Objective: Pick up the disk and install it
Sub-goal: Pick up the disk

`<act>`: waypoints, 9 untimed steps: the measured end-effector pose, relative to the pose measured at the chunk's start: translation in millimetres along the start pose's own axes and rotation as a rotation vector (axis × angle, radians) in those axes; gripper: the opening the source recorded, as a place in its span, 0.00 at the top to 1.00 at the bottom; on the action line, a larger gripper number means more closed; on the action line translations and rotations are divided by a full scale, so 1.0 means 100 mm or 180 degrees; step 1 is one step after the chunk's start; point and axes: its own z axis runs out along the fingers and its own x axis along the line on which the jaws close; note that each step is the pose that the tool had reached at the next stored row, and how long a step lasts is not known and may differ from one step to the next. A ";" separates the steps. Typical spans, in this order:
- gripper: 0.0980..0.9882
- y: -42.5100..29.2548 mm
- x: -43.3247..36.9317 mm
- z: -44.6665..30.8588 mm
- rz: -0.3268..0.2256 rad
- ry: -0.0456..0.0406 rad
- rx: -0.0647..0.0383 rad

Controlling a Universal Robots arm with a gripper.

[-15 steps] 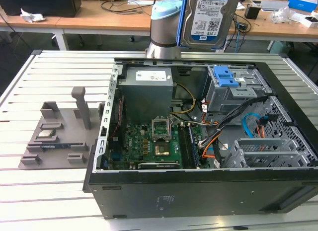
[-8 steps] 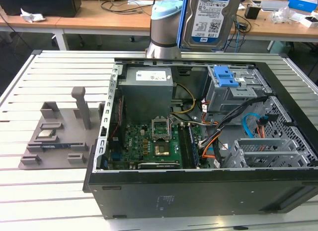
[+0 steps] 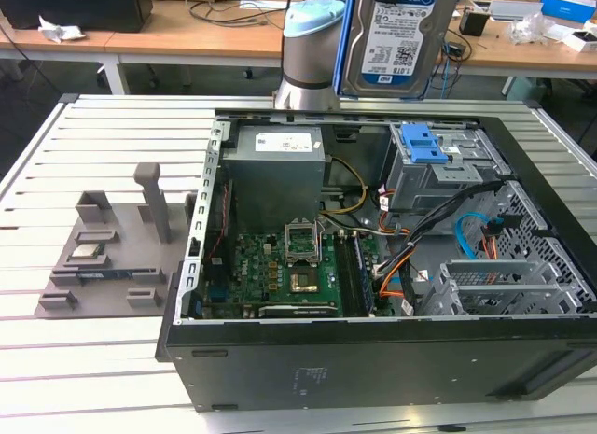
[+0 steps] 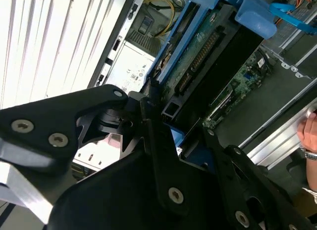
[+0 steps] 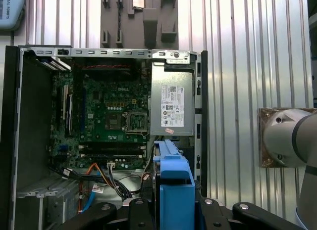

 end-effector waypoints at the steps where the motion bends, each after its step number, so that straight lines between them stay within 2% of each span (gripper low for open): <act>1: 0.70 0.000 0.015 0.000 0.0000 0.0000 0.0000; 9: 0.70 -0.002 0.143 -0.001 0.0000 0.0000 0.0000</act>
